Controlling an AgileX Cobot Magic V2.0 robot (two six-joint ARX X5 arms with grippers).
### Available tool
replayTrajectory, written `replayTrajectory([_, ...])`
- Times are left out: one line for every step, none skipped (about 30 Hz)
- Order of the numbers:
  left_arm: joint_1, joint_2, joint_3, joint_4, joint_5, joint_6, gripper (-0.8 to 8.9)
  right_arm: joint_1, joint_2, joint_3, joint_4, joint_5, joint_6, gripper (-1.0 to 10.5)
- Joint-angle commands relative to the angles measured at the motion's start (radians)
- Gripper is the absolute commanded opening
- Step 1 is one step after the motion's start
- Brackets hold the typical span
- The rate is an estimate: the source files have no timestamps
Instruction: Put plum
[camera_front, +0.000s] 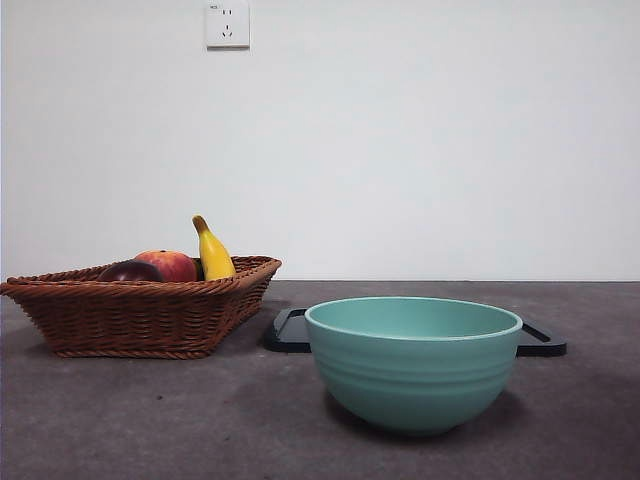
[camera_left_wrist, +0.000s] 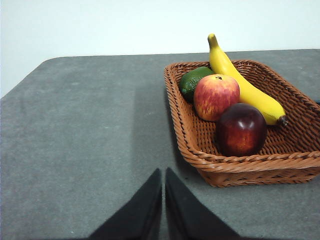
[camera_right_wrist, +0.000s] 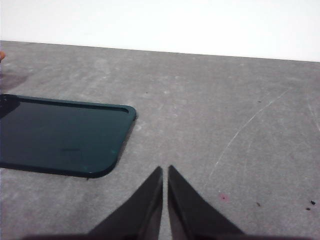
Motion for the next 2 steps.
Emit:
replayTrajectory([0.002, -0.002, -0.02, -0.008, -0.001, -0.001, 0.1, 0.0, -0.001, -0.005, 0.003, 0.0, -0.006, 0.1])
replayTrajectory([0.002, -0.002, -0.02, -0.008, -0.001, -0.001, 0.1, 0.0, -0.001, -0.005, 0.003, 0.0, -0.006, 0.1])
